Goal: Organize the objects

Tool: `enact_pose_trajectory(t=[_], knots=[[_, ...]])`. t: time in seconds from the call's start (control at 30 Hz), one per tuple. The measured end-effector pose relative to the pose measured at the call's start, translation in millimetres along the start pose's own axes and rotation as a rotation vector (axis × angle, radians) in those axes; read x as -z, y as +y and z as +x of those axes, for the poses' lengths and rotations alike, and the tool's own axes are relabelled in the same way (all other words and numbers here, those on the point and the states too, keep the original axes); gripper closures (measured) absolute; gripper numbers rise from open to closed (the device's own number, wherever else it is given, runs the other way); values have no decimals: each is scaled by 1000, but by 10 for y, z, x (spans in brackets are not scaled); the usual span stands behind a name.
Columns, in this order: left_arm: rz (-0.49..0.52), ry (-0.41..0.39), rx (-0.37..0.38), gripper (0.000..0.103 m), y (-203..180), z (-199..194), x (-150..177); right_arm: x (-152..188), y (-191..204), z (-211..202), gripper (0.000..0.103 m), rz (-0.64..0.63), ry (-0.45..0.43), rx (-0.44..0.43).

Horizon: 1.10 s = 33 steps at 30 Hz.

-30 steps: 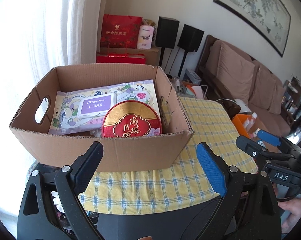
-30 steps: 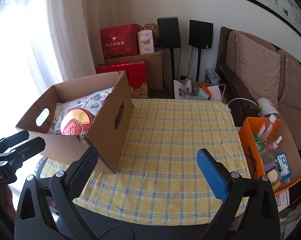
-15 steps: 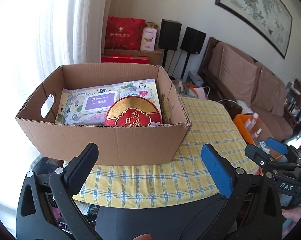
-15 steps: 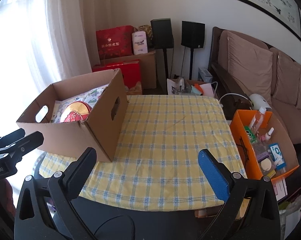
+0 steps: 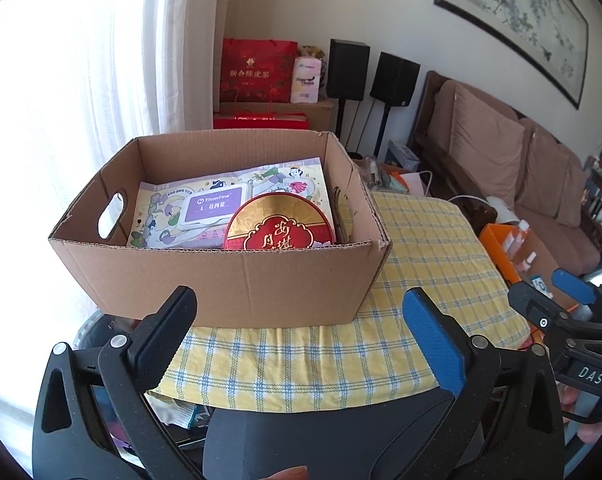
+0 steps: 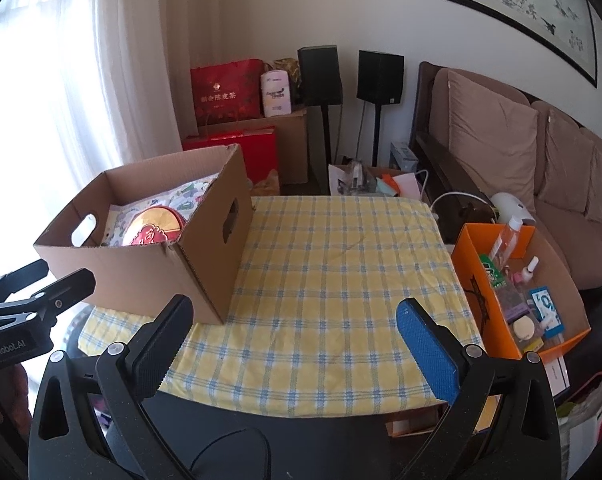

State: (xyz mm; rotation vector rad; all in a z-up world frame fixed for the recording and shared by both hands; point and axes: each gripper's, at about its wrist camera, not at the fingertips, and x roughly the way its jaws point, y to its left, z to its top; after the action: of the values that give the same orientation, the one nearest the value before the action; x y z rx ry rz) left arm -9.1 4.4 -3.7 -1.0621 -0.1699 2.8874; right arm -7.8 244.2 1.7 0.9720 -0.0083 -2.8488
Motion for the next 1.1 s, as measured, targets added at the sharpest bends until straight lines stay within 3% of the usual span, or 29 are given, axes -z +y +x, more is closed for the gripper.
enact_pose_trajectory(t=[1.1], knots=[[19,-12,-29,0,-57,-54,-69,-26,-9,-55,0,1,-12,6]])
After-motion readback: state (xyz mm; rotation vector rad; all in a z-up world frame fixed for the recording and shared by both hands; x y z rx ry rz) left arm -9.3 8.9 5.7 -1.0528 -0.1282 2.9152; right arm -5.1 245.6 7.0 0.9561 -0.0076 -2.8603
